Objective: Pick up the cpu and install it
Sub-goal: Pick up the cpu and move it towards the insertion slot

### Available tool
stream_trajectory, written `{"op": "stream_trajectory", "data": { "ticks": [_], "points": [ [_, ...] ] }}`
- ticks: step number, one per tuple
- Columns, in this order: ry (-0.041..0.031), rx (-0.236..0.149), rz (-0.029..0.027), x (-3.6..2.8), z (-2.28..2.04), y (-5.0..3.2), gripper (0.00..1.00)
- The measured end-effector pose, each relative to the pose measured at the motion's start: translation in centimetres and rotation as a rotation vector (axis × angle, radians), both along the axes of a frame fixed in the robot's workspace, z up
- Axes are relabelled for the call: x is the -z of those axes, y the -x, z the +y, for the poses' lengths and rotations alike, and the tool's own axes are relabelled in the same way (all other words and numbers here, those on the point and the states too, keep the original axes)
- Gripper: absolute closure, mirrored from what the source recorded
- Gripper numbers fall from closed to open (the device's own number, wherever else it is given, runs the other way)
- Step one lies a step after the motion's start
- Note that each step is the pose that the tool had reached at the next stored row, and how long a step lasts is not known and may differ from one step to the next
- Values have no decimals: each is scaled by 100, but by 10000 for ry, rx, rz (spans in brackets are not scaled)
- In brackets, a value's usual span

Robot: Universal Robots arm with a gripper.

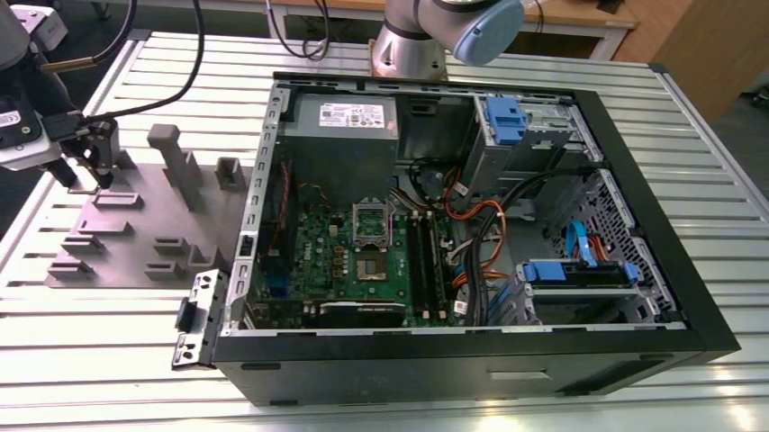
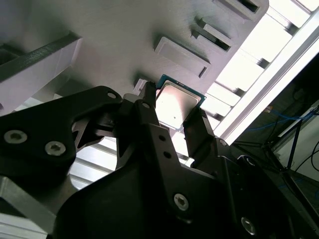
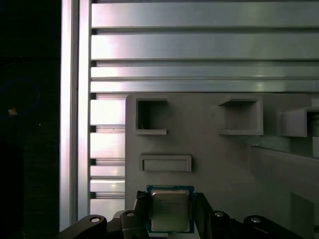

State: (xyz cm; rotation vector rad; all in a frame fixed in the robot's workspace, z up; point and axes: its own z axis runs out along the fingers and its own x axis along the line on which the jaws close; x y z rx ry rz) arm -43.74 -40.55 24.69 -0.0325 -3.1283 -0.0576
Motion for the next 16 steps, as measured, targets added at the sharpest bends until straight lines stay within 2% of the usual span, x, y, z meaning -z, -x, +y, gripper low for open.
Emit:
{"op": "stream_trajectory", "data": {
  "ticks": [12, 13, 16],
  "points": [
    [0, 0, -1, -29, 0, 0, 53],
    [0, 0, 0, -53, 0, 0, 53],
    [0, 0, 0, -59, 0, 0, 53]
  ]
}}
